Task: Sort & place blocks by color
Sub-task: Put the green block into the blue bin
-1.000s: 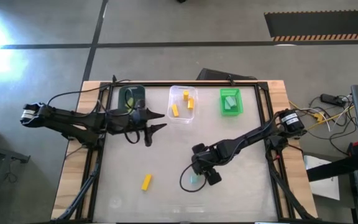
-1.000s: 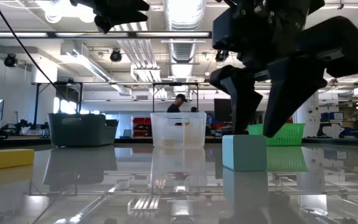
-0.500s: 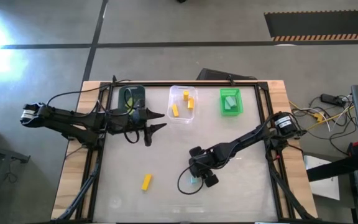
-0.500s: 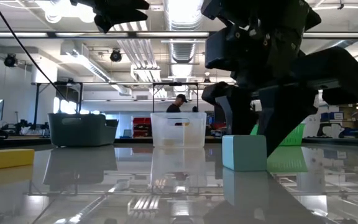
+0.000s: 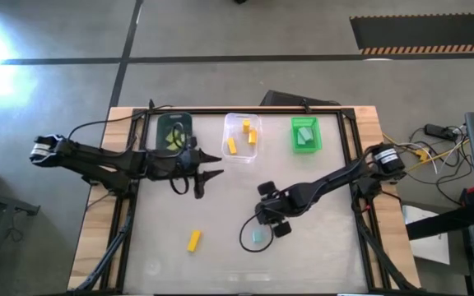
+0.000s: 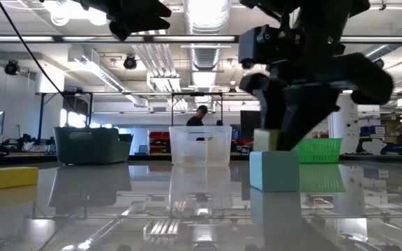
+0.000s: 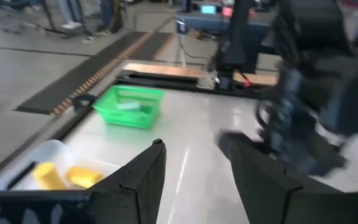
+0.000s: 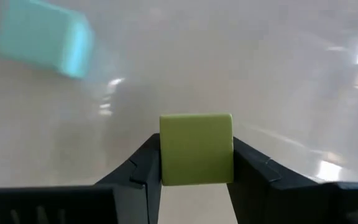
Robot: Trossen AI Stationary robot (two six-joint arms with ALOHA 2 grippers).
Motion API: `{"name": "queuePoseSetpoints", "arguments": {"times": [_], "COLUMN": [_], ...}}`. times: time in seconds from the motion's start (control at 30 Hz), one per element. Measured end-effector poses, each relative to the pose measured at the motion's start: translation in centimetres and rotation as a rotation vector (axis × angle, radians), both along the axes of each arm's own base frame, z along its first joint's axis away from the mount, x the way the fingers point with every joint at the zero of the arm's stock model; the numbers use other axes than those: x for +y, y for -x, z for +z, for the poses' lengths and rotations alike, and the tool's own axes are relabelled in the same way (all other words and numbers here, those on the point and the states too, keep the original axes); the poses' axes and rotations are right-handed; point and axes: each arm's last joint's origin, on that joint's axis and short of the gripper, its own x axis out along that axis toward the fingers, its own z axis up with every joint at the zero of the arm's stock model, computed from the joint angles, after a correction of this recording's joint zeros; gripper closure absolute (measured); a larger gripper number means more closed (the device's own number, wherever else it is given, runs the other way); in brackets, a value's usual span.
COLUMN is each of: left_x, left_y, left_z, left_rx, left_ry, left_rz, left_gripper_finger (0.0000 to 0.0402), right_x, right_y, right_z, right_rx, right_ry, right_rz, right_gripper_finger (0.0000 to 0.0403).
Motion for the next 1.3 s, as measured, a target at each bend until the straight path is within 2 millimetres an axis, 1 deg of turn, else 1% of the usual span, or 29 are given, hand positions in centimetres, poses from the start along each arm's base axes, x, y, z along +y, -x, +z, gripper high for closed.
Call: {"name": "queuePoseSetpoints", "arguments": {"times": [0.07,0.17,0.33,0.37,0.53,0.6,0.73,0.87,0.97,1.07,1.2,1.3], "left_x": [-0.3,-0.6,-0.8,-0.9,-1.2,-1.3,-1.0,-0.3,-0.3,-0.2,0.0,0.1], "left_y": [-0.4,-0.9,-1.8,-2.0,-4.0,-4.9,-5.8,-6.0,-6.0,-6.0,-6.2,-6.7], "left_z": [-0.3,-0.7,-1.8,-2.1,-3.8,-4.4,-5.7,-5.6,-5.6,-5.6,-6.3,-6.7], "left_rx": [0.006,0.003,0.026,0.034,0.015,-0.015,0.009,-0.015,-0.016,-0.030,-0.035,-0.037], "left_ry": [0.026,0.104,0.247,0.272,0.418,0.477,0.544,0.592,0.603,0.604,0.573,0.559], "left_rz": [-0.036,-0.081,-0.062,-0.054,-0.016,-0.007,0.033,0.073,0.080,0.115,0.195,0.212], "left_gripper_finger": [0.0237,0.0237,0.0237,0.0237,0.0237,0.0237,0.0237,0.0231,0.0208,0.0176,0.0136,0.0119], "right_x": [-0.5,-1.1,-1.9,-2.0,-1.8,-1.7,-1.6,-1.6,-1.6,-1.6,-1.6,-1.7], "right_y": [0.4,0.9,1.1,1.1,0.2,-0.1,-0.5,-0.6,-0.6,-0.6,-0.5,-0.5], "right_z": [0.5,1.5,3.0,3.2,4.4,4.5,4.5,4.6,4.6,4.6,4.6,4.4], "right_rx": [-0.051,-0.189,-0.460,-0.507,-0.735,-0.762,-0.761,-0.767,-0.770,-0.769,-0.768,-0.765], "right_ry": [0.090,0.226,0.413,0.435,0.430,0.453,0.480,0.483,0.477,0.477,0.471,0.458], "right_rz": [-0.041,-0.113,-0.242,-0.257,-0.273,-0.260,-0.250,-0.249,-0.254,-0.255,-0.268,-0.287], "right_gripper_finger": [0.0282,0.0282,0.0282,0.0282,0.0282,0.0282,0.0282,0.0282,0.0282,0.0282,0.0282,0.0282]}}
